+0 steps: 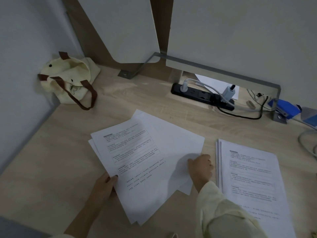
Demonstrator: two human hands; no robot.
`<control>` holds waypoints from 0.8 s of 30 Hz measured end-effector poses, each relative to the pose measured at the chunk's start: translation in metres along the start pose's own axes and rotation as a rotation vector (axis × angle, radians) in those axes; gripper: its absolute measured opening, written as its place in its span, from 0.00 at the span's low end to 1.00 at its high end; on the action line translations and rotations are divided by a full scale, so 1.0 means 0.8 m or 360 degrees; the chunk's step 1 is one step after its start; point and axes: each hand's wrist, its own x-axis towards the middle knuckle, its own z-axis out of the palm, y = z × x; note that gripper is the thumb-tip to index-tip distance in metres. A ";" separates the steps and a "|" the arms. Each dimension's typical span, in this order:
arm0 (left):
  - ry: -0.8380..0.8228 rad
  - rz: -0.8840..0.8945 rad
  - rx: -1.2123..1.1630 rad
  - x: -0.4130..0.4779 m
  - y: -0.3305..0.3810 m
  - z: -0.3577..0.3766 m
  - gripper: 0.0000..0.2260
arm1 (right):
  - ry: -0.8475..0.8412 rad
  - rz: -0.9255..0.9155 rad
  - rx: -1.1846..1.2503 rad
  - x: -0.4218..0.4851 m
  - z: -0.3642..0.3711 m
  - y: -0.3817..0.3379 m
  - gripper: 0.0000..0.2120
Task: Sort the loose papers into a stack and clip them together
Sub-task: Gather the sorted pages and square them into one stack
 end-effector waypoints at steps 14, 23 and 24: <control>-0.0086 0.0025 -0.0016 0.002 -0.002 -0.002 0.09 | 0.0340 -0.0613 0.0920 -0.037 -0.087 -0.025 0.09; -0.0202 -0.0103 -0.0163 0.002 0.007 0.010 0.08 | 0.0033 -0.1881 0.0355 -0.082 -0.064 0.030 0.10; -0.0212 -0.0098 -0.0168 0.001 0.008 0.010 0.09 | -0.0024 -0.1873 0.0261 -0.077 -0.052 0.043 0.11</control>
